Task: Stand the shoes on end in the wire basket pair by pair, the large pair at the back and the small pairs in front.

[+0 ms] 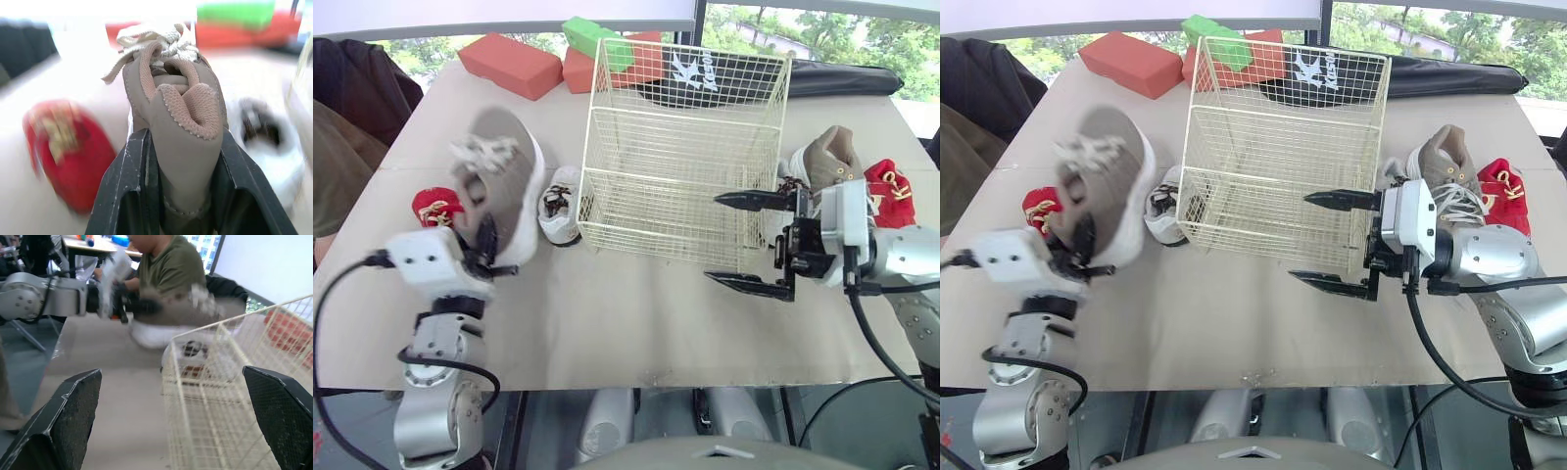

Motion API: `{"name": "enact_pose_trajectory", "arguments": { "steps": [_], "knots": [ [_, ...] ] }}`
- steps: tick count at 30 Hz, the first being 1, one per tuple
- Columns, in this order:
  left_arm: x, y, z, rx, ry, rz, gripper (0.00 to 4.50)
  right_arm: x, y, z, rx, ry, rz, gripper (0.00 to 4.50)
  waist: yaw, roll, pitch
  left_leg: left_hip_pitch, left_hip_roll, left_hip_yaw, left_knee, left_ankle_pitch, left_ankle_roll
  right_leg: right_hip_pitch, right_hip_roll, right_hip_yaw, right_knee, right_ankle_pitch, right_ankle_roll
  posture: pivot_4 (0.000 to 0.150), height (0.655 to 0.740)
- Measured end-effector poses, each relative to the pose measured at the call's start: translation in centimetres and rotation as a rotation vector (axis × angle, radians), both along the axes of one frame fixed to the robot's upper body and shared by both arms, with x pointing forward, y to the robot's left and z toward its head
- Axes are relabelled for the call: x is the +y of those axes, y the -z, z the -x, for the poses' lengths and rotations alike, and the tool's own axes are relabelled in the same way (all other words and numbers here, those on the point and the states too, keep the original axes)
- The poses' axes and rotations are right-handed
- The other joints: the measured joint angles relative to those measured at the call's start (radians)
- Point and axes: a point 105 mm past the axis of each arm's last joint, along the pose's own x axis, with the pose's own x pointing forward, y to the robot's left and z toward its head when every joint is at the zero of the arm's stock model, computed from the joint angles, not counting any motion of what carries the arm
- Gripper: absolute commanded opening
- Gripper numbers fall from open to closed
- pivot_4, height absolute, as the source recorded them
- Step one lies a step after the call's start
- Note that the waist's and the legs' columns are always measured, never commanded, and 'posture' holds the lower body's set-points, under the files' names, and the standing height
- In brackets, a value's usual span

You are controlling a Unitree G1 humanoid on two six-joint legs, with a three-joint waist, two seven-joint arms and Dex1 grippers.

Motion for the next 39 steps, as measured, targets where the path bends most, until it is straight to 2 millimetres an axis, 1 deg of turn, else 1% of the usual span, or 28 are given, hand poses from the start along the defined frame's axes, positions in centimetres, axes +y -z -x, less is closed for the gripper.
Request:
{"name": "enact_pose_trajectory", "arguments": {
  "steps": [1,2,3,5,7,8,9,11,13,14,16,17,18,19,20,21,22,23,24,28,30,31,33,34,35,36,38,39],
  "knots": [
    [-0.4,-2.0,0.1,-0.076,0.009,-0.034,0.90,0.2,-0.8,-0.7,-0.001,0.024,-0.031,4.50,0.000,0.000,0.000,0.000,0.000,0.000,0.000,0.000,0.000,0.000,0.000,0.000,0.000,0.000,0.000,0.150,0.7400],
    [-0.9,-3.5,0.2,-0.131,0.025,-0.062,0.90,0.4,-1.5,-1.2,-0.005,0.038,-0.053,4.50,0.000,0.000,0.000,0.000,-0.001,0.000,0.000,0.000,0.000,0.000,0.000,0.000,0.000,0.000,0.000,0.150,0.7400],
    [-1.4,-5.3,0.2,-0.190,0.051,-0.092,0.90,0.6,-2.7,-1.8,-0.017,0.054,-0.075,4.50,0.000,0.000,0.000,0.000,-0.001,0.000,0.000,0.000,0.000,0.000,0.000,0.000,0.001,0.000,0.000,0.150,0.7400],
    [-2.6,-7.9,0.1,-0.276,0.117,-0.144,0.90,0.8,-4.8,-2.6,-0.039,0.070,-0.100,4.50,0.000,0.000,0.000,0.000,-0.002,0.000,0.000,0.000,0.000,0.000,0.000,-0.001,0.000,0.000,0.000,0.150,0.7400],
    [-3.7,-9.3,-0.3,-0.294,0.211,-0.236,0.90,0.7,-6.6,-3.0,-0.059,0.070,-0.091,4.50,-0.001,0.001,0.002,-0.001,-0.002,0.001,0.000,0.000,0.000,-0.001,0.000,-0.001,0.001,0.000,0.000,0.150,0.7400],
    [-4.5,-10.2,-0.7,-0.289,0.297,-0.318,0.90,0.4,-8.1,-3.5,-0.100,0.100,-0.046,4.50,0.000,0.003,0.004,-0.005,-0.004,0.002,0.000,0.000,0.000,-0.006,0.000,-0.002,0.001,0.000,0.000,0.150,0.7400],
    [-5.8,-11.1,-1.0,-0.282,0.422,-0.418,0.90,-0.3,-10.6,-3.9,-0.170,0.151,0.014,4.50,0.000,0.004,0.004,-0.011,-0.004,0.003,0.001,0.001,-0.001,-0.012,0.000,-0.003,0.002,0.000,0.000,0.150,0.7400],
    [-7.3,-11.1,-0.9,-0.267,0.566,-0.497,0.90,-1.1,-12.7,-4.0,-0.229,0.192,0.056,4.50,-0.002,0.004,0.004,-0.013,-0.003,0.005,0.001,0.002,-0.003,-0.014,0.000,-0.003,0.000,0.000,0.000,0.150,0.7400],
    [-8.5,-10.4,-1.3,-0.218,0.738,-0.578,0.90,-1.0,-14.6,-4.2,-0.226,0.138,0.086,4.50,-0.014,0.005,0.004,-0.015,-0.002,0.007,-0.002,0.003,-0.004,-0.016,0.001,0.000,-0.002,0.000,0.000,0.150,0.7400],
    [-8.6,-10.4,-1.7,-0.199,0.781,-0.614,0.90,-0.8,-15.2,-4.4,-0.199,0.110,0.114,4.50,-0.019,0.006,0.006,-0.016,-0.002,0.009,-0.002,0.002,-0.004,-0.020,0.001,0.002,0.000,0.000,0.000,0.150,0.7400],
    [-8.7,-10.8,-2.2,-0.178,0.883,-0.716,0.90,0.0,-17.2,-4.1,-0.168,0.045,0.190,4.50,-0.034,0.008,0.007,-0.025,-0.001,0.009,-0.002,0.003,-0.005,-0.029,0.002,0.001,0.002,0.000,0.000,0.150,0.7400],
    [-8.8,-11.1,-2.2,-0.185,0.902,-0.735,0.90,0.2,-17.6,-3.9,-0.174,0.035,0.215,4.50,-0.036,0.008,0.007,-0.026,-0.001,0.009,-0.002,0.003,-0.005,-0.030,0.002,0.001,0.001,0.000,0.000,0.150,0.7400],
    [-9.0,-11.3,-2.4,-0.191,0.956,-0.786,0.90,0.8,-18.0,-3.9,-0.165,0.023,0.280,4.50,-0.037,0.008,0.007,-0.028,-0.001,0.009,-0.001,0.003,-0.005,-0.032,0.003,0.000,0.002,0.000,0.000,0.150,0.7400],
    [-9.3,-11.3,-2.4,-0.195,0.993,-0.821,0.90,1.3,-17.9,-4.0,-0.156,0.014,0.322,4.50,-0.039,0.008,0.007,-0.029,0.000,0.010,-0.002,0.003,-0.005,-0.033,0.003,0.001,0.001,0.000,0.000,0.150,0.7400],
    [-9.5,-11.2,-2.4,-0.198,1.016,-0.842,0.90,1.6,-17.6,-4.3,-0.139,0.012,0.352,4.50,-0.040,0.008,0.007,-0.030,0.000,0.010,-0.001,0.003,-0.005,-0.034,0.003,0.001,0.002,0.000,0.001,0.150,0.7400],
    [-10.0,-11.0,-2.6,-0.201,1.087,-0.912,0.90,2.6,-16.7,-5.0,-0.086,-0.007,0.447,4.50,-0.039,0.008,0.007,-0.031,-0.001,0.012,-0.001,0.003,-0.005,-0.034,0.002,0.001,0.002,0.000,0.001,0.150,0.7400],
    [-10.1,-10.9,-2.6,-0.200,1.103,-0.925,0.90,2.8,-16.4,-5.1,-0.074,-0.013,0.466,4.50,-0.039,0.008,0.007,-0.032,-0.001,0.012,-0.001,0.003,-0.005,-0.035,0.002,0.001,0.002,0.000,0.001,0.150,0.7400],
    [-10.2,-10.6,-2.6,-0.207,1.135,-0.970,0.90,3.3,-15.6,-5.4,-0.031,-0.034,0.518,4.50,-0.038,0.008,0.007,-0.032,-0.001,0.012,0.000,0.003,-0.005,-0.036,0.002,0.001,0.002,0.000,0.001,0.150,0.7400],
    [-10.3,-10.6,-2.8,-0.215,1.153,-1.018,0.90,3.7,-15.3,-5.7,0.011,-0.045,0.550,4.50,-0.037,0.008,0.007,-0.032,-0.001,0.013,0.000,0.003,-0.005,-0.036,0.002,0.001,0.003,0.000,0.001,0.150,0.7400],
    [-10.6,-11.2,-3.1,-0.291,1.161,-1.140,0.90,5.2,-15.4,-6.1,0.083,-0.043,0.637,4.50,-0.036,0.008,0.007,-0.032,-0.001,0.012,0.001,0.003,-0.005,-0.036,0.002,0.000,0.003,0.000,0.001,0.150,0.7400],
    [-10.7,-11.2,-3.3,-0.320,1.158,-1.173,0.90,5.8,-14.9,-6.4,0.154,-0.035,0.682,3.97,-0.034,0.008,0.007,-0.032,-0.001,0.011,0.002,0.003,-0.005,-0.036,0.002,0.000,0.004,0.000,0.001,0.150,0.7400],
    [-10.8,-11.0,-3.4,-0.335,1.158,-1.184,0.90,6.1,-14.0,-6.7,0.202,-0.028,0.714,3.73,-0.034,0.008,0.007,-0.033,-0.001,0.010,0.004,0.003,-0.005,-0.036,0.002,-0.001,0.004,0.000,0.001,0.150,0.7400],
    [-10.8,-10.8,-3.6,-0.337,1.157,-1.185,0.90,6.3,-13.3,-7.0,0.233,-0.020,0.735,2.77,-0.032,0.008,0.007,-0.036,-0.001,0.008,0.009,0.003,-0.005,-0.036,0.002,-0.002,0.006,0.000,0.001,0.150,0.7400],
    [-10.9,-10.7,-3.7,-0.340,1.159,-1.184,0.90,6.3,-13.2,-7.2,0.244,-0.012,0.741,2.36,-0.031,0.008,0.007,-0.037,-0.002,0.007,0.012,0.003,-0.005,-0.036,0.002,-0.003,0.007,0.000,0.001,0.150,0.7400],
    [-11.0,-10.6,-3.8,-0.345,1.158,-1.185,0.90,6.2,-13.2,-7.3,0.252,-0.001,0.745,2.06,-0.030,0.008,0.007,-0.038,-0.002,0.006,0.013,0.003,-0.005,-0.036,0.002,-0.004,0.011,0.000,0.001,0.150,0.7400],
    [-11.0,-10.5,-3.8,-0.353,1.152,-1.196,0.90,6.2,-13.1,-7.5,0.254,0.009,0.759,1.41,-0.030,0.008,0.007,-0.039,-0.002,0.005,0.014,0.003,-0.005,-0.036,0.001,-0.006,0.012,0.000,0.001,0.150,0.7400],
    [-11.1,-10.3,-3.9,-0.355,1.143,-1.216,0.90,6.2,-12.8,-7.7,0.244,0.017,0.778,0.80,-0.030,0.008,0.007,-0.039,-0.003,0.004,0.014,0.003,-0.005,-0.036,0.000,-0.007,0.013,0.000,0.001,0.150,0.7400],
    [-11.1,-10.3,-3.9,-0.359,1.141,-1.221,0.90,6.2,-12.8,-7.9,0.239,0.020,0.781,0.40,-0.029,0.008,0.007,-0.039,-0.004,0.004,0.014,0.003,-0.005,-0.036,0.000,-0.008,0.015,0.000,0.001,0.150,0.7400]
  ]
}}
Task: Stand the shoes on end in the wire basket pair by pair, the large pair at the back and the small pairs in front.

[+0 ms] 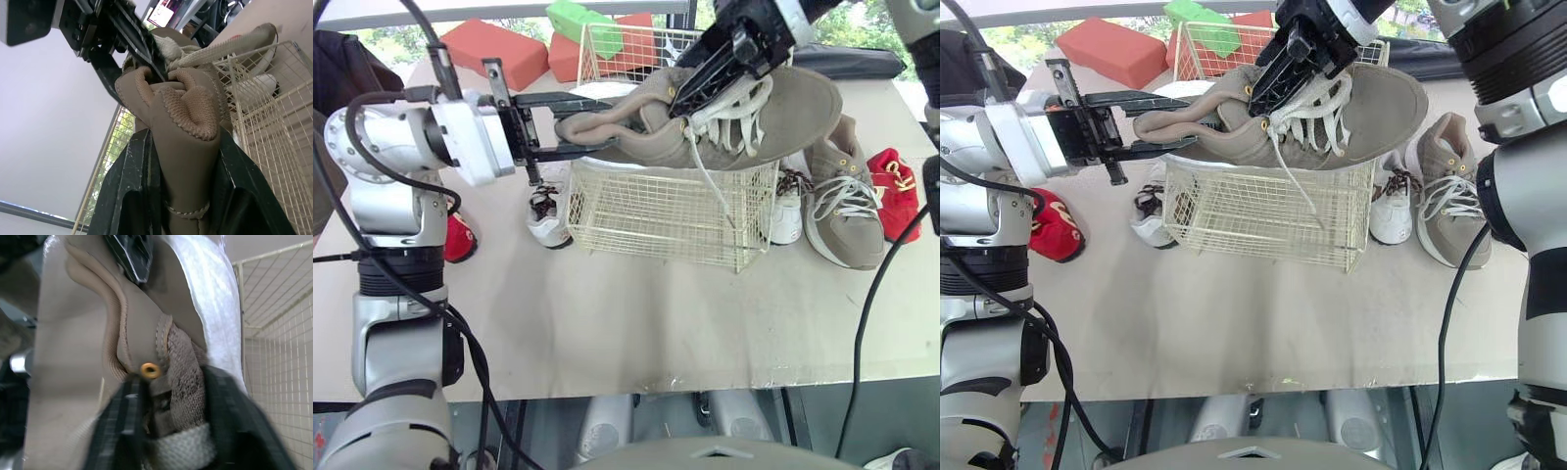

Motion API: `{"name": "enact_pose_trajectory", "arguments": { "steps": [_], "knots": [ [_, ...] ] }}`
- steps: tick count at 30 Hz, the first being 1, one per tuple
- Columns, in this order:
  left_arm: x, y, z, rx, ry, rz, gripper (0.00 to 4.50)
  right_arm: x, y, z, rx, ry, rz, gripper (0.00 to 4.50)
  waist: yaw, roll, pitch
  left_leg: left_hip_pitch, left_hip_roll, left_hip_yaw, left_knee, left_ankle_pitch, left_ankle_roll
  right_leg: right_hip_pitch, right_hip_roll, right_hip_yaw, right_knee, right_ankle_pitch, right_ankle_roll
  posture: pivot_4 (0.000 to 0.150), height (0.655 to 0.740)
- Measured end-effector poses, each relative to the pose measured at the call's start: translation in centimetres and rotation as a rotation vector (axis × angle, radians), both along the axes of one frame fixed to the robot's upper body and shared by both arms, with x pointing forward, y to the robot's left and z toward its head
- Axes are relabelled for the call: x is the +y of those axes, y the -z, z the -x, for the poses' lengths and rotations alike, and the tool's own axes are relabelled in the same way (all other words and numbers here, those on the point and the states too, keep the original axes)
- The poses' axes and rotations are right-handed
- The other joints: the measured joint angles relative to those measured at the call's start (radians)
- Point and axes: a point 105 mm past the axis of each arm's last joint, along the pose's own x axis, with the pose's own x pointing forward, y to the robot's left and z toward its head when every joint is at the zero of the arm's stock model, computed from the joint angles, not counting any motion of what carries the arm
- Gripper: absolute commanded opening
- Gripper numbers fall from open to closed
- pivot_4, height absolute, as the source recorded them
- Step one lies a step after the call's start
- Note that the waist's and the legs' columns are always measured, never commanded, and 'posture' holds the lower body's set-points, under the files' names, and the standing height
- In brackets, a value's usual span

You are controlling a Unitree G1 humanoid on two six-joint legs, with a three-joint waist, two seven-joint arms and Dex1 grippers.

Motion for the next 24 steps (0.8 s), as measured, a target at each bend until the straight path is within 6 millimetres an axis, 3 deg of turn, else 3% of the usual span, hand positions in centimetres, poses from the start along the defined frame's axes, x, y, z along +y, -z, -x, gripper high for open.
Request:
{"name": "enact_pose_trajectory", "arguments": {
  "steps": [1,3,4,7,8,10,13,16,20,24],
  "knots": [
    [0.0,0.0,0.0,-0.008,0.000,-0.002,0.90,0.0,0.0,-0.1,-0.007,-0.002,0.004,0.11,0.001,0.000,0.000,0.000,0.000,-0.001,0.000,0.000,0.000,0.000,0.000,-0.001,0.001,0.000,0.000,0.150,0.7400],
    [0.0,0.0,0.0,-0.010,-0.006,0.004,0.90,-0.1,0.0,-0.2,-0.032,-0.023,0.015,0.03,0.001,0.000,0.000,0.000,0.000,-0.002,0.001,0.000,0.000,0.000,0.000,-0.001,0.002,0.000,0.000,0.150,0.7400],
    [0.0,0.1,0.0,0.010,-0.010,0.022,1.84,0.0,0.0,-0.1,-0.047,-0.044,0.020,0.00,0.001,0.000,0.000,0.000,0.000,-0.002,0.002,0.000,0.000,0.000,0.000,-0.002,0.002,0.000,0.000,0.150,0.7400],
    [0.3,-0.2,0.1,0.110,-0.024,0.124,3.05,-0.5,-0.2,-0.1,-0.066,-0.069,0.006,0.00,0.001,0.000,0.000,0.000,0.000,-0.003,0.002,0.000,0.000,0.000,0.000,-0.002,0.002,0.000,0.000,0.150,0.7400],
    [0.5,-0.4,0.0,0.153,-0.032,0.169,3.65,-0.7,-0.4,0.0,-0.068,-0.078,-0.006,0.00,0.001,0.000,0.000,0.000,0.000,-0.004,0.002,0.000,0.000,0.000,0.000,-0.002,0.003,0.000,0.000,0.150,0.7400],
    [1.7,-1.0,0.3,0.343,-0.067,0.350,4.46,-1.0,-0.6,0.4,-0.036,-0.110,-0.079,0.00,-0.005,0.000,0.000,0.000,0.001,-0.008,0.002,0.000,0.000,0.000,-0.001,-0.002,0.003,0.000,0.000,0.150,0.7400],
    [4.4,-0.6,0.6,0.600,-0.159,0.620,4.46,-2.7,-1.1,0.8,0.064,-0.102,-0.233,0.00,-0.008,0.000,0.000,0.000,0.002,-0.012,0.001,0.000,0.000,-0.001,-0.002,-0.002,0.003,0.000,0.000,0.150,0.7400],
    [7.5,1.0,0.6,0.765,-0.318,0.862,4.46,-3.4,-2.8,2.5,0.194,-0.165,-0.424,0.00,-0.009,0.001,0.001,0.000,0.001,-0.013,-0.001,0.000,0.000,-0.004,-0.002,0.000,0.003,0.000,0.000,0.150,0.7400],
    [6.7,3.3,2.4,0.879,-0.366,0.910,4.46,-2.7,-5.3,4.0,0.230,-0.253,-0.620,0.00,-0.007,0.000,0.000,0.001,0.001,-0.012,0.000,0.000,0.000,-0.005,-0.002,0.003,0.003,0.000,0.000,0.150,0.7400],
    [4.7,5.8,5.0,0.953,-0.373,0.904,4.46,-1.7,-7.7,1.3,0.171,-0.157,-0.999,0.00,-0.003,-0.001,-0.001,0.007,0.000,-0.004,0.001,0.000,0.000,-0.003,-0.002,0.009,0.008,0.001,0.000,0.150,0.7400]
  ]
}}
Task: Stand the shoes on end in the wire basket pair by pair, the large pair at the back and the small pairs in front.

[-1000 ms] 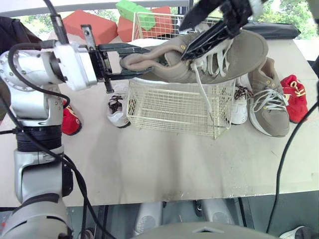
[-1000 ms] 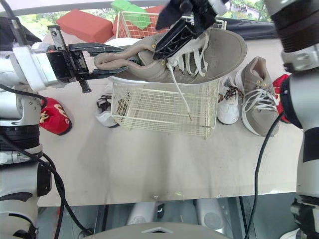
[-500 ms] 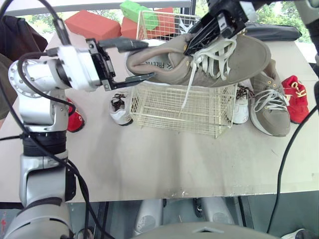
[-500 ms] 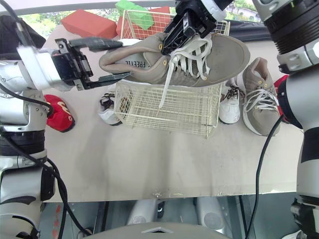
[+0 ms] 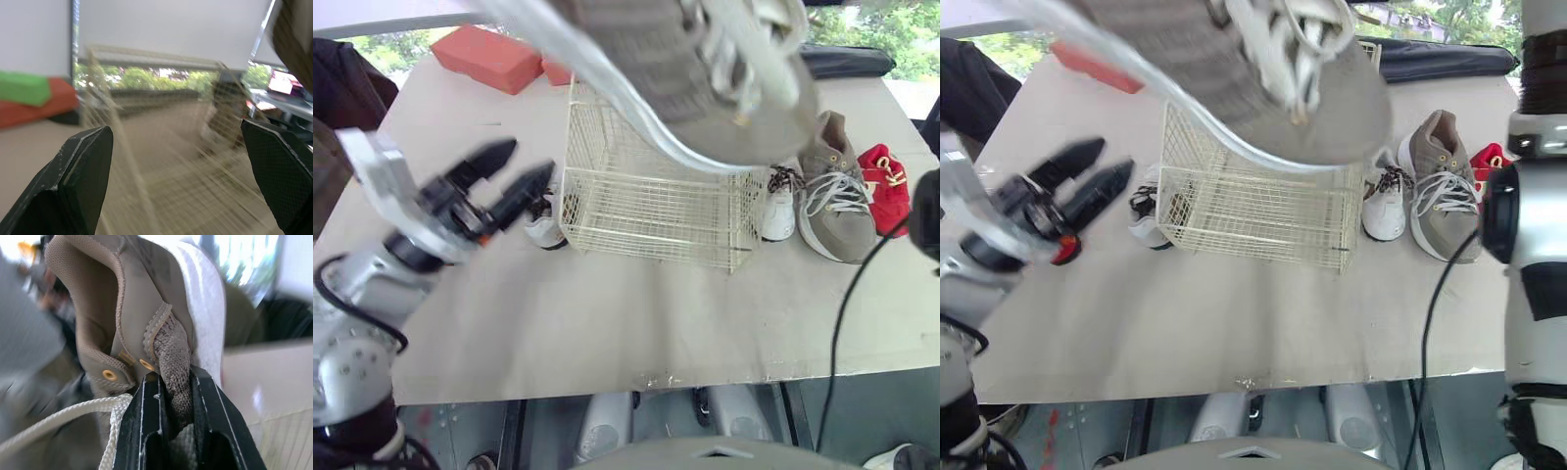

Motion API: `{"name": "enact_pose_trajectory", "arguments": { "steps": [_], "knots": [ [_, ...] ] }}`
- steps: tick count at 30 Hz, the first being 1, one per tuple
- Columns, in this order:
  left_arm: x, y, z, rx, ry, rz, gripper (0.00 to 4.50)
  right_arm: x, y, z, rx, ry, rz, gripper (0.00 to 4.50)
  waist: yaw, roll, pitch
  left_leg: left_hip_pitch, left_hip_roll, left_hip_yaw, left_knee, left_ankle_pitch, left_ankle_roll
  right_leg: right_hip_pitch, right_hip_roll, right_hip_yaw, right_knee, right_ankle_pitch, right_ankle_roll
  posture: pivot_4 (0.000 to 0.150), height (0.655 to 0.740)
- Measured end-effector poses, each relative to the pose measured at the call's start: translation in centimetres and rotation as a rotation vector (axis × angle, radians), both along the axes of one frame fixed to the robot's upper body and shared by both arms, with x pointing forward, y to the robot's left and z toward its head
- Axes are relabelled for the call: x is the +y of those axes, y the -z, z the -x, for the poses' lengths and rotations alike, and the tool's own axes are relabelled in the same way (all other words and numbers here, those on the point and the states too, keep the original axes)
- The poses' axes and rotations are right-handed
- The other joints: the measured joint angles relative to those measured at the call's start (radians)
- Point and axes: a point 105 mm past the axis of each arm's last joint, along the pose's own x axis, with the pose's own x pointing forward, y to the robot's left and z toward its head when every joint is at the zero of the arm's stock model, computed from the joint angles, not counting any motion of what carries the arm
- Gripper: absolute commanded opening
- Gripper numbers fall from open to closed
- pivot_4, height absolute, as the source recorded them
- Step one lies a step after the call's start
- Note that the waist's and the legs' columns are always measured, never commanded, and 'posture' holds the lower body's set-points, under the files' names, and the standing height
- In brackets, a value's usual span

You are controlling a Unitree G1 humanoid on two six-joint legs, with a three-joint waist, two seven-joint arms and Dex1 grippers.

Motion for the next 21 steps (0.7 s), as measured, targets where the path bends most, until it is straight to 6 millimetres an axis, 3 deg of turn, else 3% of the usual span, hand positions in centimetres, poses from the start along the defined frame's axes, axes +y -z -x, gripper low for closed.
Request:
{"name": "enact_pose_trajectory", "arguments": {
  "steps": [6,10,14,18,21],
  "knots": [
    [-1.0,0.4,1.4,-0.005,-0.029,0.026,4.46,1.3,-1.8,-2.8,-0.042,0.206,-0.367,0.00,0.001,0.000,0.000,0.002,0.000,0.005,0.001,0.000,0.000,0.000,0.002,0.000,0.004,0.000,0.000,0.150,0.7400],
    [-1.2,0.5,1.6,-0.020,-0.061,0.039,4.46,2.2,-1.4,-3.8,-0.202,0.345,-0.574,0.00,-0.004,0.000,0.000,0.002,0.000,0.007,0.001,0.001,-0.001,-0.001,0.002,0.001,0.003,0.000,0.000,0.150,0.7400],
    [-1.2,0.7,1.5,-0.027,-0.076,0.050,4.46,4.8,2.0,-5.3,-0.392,0.502,-0.629,0.00,-0.013,0.000,-0.001,0.004,0.000,0.007,0.000,0.001,-0.002,-0.001,0.004,0.004,0.004,0.000,0.000,0.150,0.7400],
    [-1.0,0.7,1.5,-0.038,-0.097,0.061,4.46,6.8,5.8,-6.7,-0.421,0.567,-0.594,0.00,-0.017,0.000,-0.001,0.002,0.001,0.006,0.000,0.001,-0.002,-0.001,0.004,0.003,0.003,0.000,0.000,0.150,0.7400],
    [-0.8,0.8,1.5,-0.036,-0.110,0.065,4.46,7.3,7.0,-7.0,-0.431,0.589,-0.587,0.00,-0.018,0.000,-0.001,0.002,0.001,0.005,0.000,0.002,-0.003,-0.001,0.004,0.004,0.002,0.000,0.000,0.150,0.7400]
  ]
}}
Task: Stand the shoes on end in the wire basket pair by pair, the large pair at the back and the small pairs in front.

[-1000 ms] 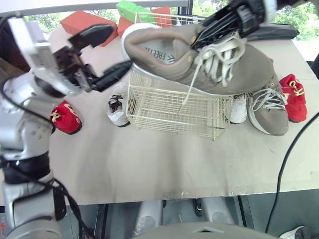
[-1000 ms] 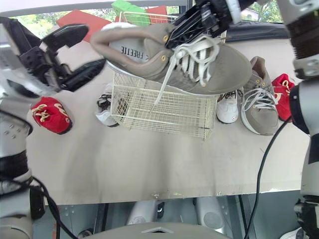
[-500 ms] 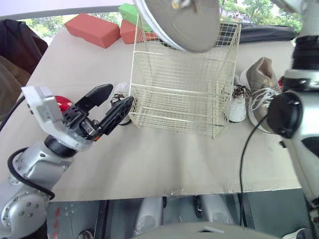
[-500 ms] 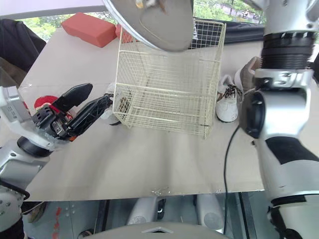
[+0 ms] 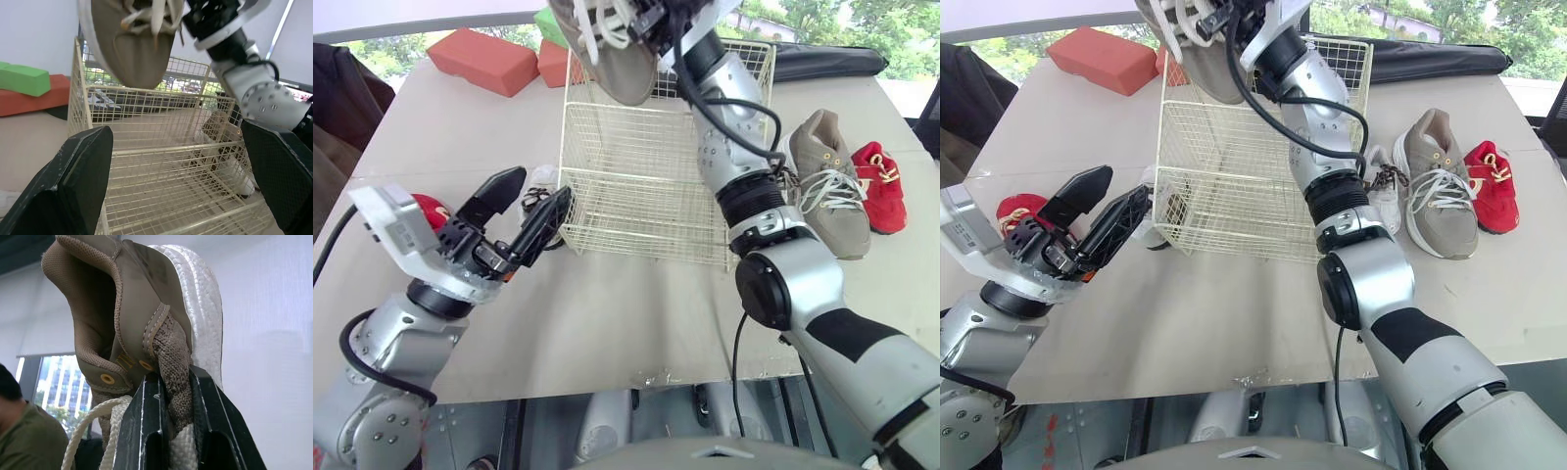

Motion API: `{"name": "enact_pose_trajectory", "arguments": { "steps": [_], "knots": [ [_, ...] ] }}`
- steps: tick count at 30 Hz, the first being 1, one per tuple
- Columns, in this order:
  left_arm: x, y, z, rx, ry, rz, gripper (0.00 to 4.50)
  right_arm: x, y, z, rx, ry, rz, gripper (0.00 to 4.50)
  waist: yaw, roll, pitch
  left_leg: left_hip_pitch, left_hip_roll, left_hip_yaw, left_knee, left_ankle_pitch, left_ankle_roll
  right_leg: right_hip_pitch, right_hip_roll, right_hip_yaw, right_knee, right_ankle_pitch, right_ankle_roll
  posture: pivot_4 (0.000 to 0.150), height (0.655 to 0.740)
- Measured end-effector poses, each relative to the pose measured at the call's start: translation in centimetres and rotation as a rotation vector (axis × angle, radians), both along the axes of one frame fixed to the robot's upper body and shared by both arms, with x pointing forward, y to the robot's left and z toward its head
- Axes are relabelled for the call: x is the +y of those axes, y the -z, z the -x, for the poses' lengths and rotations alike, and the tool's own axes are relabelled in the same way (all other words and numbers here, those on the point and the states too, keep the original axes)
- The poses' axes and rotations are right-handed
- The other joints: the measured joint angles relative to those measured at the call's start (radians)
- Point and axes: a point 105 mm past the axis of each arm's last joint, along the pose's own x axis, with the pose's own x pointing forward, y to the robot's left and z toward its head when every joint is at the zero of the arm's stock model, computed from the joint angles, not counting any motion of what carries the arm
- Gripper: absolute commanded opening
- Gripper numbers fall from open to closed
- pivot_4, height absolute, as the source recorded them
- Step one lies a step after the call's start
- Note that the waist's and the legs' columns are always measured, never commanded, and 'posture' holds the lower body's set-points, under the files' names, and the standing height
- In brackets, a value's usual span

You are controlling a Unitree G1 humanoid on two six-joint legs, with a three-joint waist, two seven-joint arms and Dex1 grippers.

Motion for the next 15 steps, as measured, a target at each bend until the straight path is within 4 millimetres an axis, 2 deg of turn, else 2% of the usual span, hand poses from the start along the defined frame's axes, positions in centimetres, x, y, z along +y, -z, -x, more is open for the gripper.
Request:
{"name": "enact_pose_trajectory", "arguments": {
  "steps": [4,7,10,12,13,15],
  "knots": [
    [0.5,0.8,0.4,0.022,-0.036,0.003,4.46,0.8,1.0,0.3,-0.006,0.010,-0.030,0.00,-0.008,-0.004,-0.003,0.004,0.000,0.000,-0.002,0.000,0.000,0.003,0.001,0.000,-0.001,0.000,0.000,0.150,0.7400],
    [0.6,1.1,0.8,0.026,-0.057,-0.004,4.46,0.2,2.4,-0.1,0.027,0.019,-0.041,0.00,-0.008,-0.005,-0.006,0.026,0.001,-0.001,-0.009,-0.003,0.005,0.025,0.001,0.000,-0.008,0.000,-0.001,0.150,0.7400],
    [0.7,1.1,1.2,0.012,-0.073,-0.008,4.46,-0.7,5.5,-1.0,0.113,0.028,-0.047,0.00,-0.003,-0.007,-0.007,0.048,0.001,0.000,-0.014,-0.003,0.005,0.049,0.001,-0.002,-0.015,-0.001,-0.002,0.150,0.7400],
    [0.9,1.2,1.4,0.012,-0.091,-0.011,4.50,-0.7,6.8,-1.1,0.140,0.016,-0.019,0.96,0.002,-0.008,-0.008,0.055,0.001,-0.002,-0.015,-0.003,0.005,0.056,0.001,-0.001,-0.018,-0.002,-0.007,0.150,0.7400],
    [0.9,1.2,1.6,0.010,-0.095,-0.013,4.50,-0.7,7.0,-1.0,0.145,0.011,-0.011,1.30,0.004,-0.008,-0.008,0.056,0.001,-0.002,-0.015,-0.003,0.005,0.057,0.002,-0.001,-0.019,-0.001,-0.008,0.150,0.7400],
    [1.0,1.2,1.7,0.007,-0.100,-0.014,4.50,-0.8,7.3,-0.7,0.142,0.001,0.001,2.26,0.010,-0.009,-0.009,0.059,0.001,-0.004,-0.015,-0.003,0.005,0.060,0.002,-0.001,-0.021,-0.001,-0.008,0.150,0.7400]
  ]
}}
